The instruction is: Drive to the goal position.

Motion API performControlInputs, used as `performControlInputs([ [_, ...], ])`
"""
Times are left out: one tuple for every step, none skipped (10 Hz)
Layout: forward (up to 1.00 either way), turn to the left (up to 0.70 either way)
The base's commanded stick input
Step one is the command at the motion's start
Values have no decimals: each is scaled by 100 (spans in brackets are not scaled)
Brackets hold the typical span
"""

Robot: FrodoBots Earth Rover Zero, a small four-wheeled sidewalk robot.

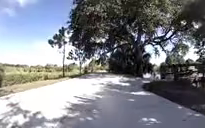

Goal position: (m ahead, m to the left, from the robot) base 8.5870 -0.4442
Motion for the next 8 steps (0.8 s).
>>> performControlInputs([
  [85, -2],
  [85, 0],
  [85, 0],
  [85, 0],
  [85, 0],
  [85, 0],
  [85, 0],
  [85, 0],
])
